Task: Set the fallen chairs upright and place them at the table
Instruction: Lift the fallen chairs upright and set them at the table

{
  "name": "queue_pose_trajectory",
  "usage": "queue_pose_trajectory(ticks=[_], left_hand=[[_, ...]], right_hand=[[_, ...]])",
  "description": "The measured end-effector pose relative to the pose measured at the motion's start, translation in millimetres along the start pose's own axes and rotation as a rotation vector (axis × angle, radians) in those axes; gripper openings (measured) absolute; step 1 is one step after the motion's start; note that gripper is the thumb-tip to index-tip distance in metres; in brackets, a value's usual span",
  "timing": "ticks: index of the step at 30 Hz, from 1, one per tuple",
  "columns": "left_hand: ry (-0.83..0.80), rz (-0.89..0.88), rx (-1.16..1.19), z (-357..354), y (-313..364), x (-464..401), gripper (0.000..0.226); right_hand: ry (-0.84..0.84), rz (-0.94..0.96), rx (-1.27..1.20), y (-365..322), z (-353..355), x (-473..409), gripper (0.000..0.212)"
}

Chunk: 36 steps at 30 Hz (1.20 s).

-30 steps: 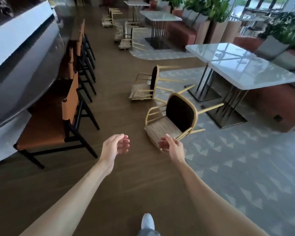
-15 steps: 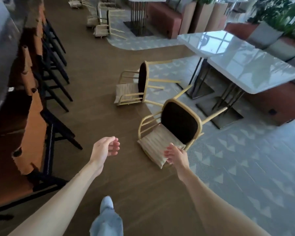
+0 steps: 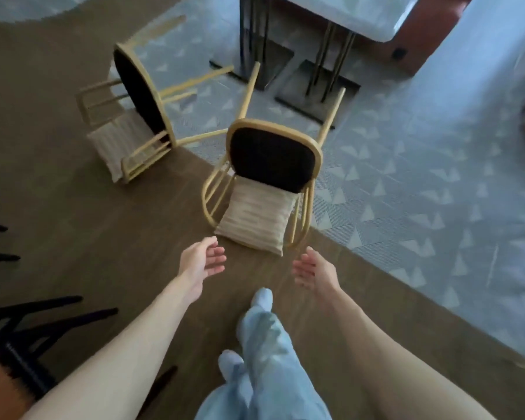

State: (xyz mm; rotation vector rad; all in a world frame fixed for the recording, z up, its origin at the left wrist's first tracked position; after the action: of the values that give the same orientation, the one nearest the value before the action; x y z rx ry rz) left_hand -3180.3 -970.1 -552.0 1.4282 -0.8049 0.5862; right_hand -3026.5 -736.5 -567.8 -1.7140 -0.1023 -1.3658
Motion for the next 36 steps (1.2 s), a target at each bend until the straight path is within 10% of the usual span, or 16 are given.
queue_pose_trajectory(ticks=[14, 28, 36], left_hand=[[0.085, 0.359, 0.207, -9.2, -57.6, -269.4, 0.050], [-0.054, 0.410, -0.004, 19.3, -244.9, -566.2, 0.068], [-0.169, 0.344, 0.094, 21.3, -303.4, -691.9, 0.073]], right_hand=[[-0.095, -0.329, -0.400, 56.1, -179.9, -232.2, 0.071], [0.043, -0.376, -0.485, 296.3, -209.0, -511.8, 0.114], [0.079, -0.136, -0.803, 329.2, -179.8, -638.8, 0.087]])
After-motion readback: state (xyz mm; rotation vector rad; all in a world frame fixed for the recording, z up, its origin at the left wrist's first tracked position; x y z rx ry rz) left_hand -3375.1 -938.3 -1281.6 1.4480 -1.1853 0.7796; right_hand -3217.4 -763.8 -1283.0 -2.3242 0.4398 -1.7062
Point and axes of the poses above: each hand's wrist, its own x-axis away from the middle knuckle, its own z-axis out of the back of the hand, y = z × x, the point moved 6 cm from there along -x, towards the middle knuckle, and after that the axes turned 1 degree about x, right-handed, at the moved point
